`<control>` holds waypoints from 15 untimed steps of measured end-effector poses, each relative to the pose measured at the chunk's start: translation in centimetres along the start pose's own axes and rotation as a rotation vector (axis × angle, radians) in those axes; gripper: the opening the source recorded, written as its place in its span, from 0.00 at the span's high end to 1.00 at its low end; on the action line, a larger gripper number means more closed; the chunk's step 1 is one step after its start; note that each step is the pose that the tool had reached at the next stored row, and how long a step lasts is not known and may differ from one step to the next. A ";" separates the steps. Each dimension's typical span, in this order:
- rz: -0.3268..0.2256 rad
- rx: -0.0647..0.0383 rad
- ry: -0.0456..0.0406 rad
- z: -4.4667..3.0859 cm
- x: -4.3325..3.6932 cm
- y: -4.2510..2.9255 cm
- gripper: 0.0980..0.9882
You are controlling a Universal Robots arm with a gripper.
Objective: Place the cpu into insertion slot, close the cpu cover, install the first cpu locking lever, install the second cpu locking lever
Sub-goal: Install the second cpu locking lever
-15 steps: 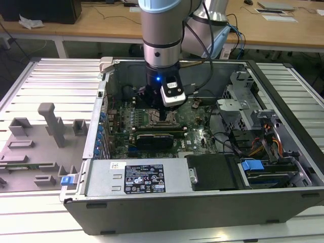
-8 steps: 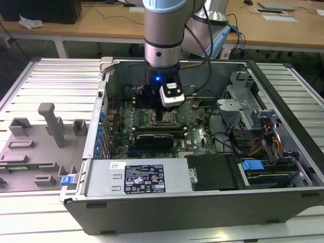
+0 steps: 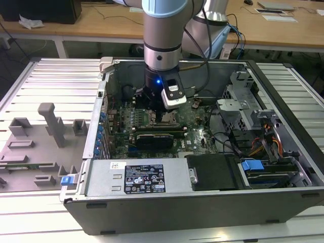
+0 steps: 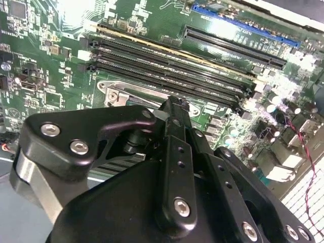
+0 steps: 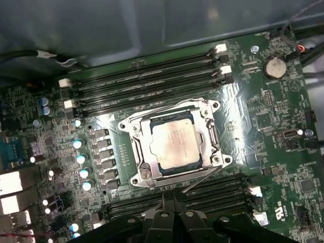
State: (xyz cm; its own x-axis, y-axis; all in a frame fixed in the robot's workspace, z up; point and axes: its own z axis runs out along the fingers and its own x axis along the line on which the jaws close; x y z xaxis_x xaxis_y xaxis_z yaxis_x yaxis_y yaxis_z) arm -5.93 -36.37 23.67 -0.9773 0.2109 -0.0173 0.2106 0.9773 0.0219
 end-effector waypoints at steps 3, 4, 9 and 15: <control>-0.022 -0.014 0.0031 0.39 0.09 -0.53 0.99; -0.028 -0.019 0.0043 0.52 0.13 -0.71 0.99; -0.051 -0.072 0.0156 0.96 0.56 -1.38 0.99; -0.085 -0.118 0.0260 1.94 1.40 -2.15 0.99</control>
State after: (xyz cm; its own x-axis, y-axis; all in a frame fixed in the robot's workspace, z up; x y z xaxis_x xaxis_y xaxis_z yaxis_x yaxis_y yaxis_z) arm -7.71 -38.14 21.67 -0.9920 0.1259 0.0018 0.1249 0.9825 0.1385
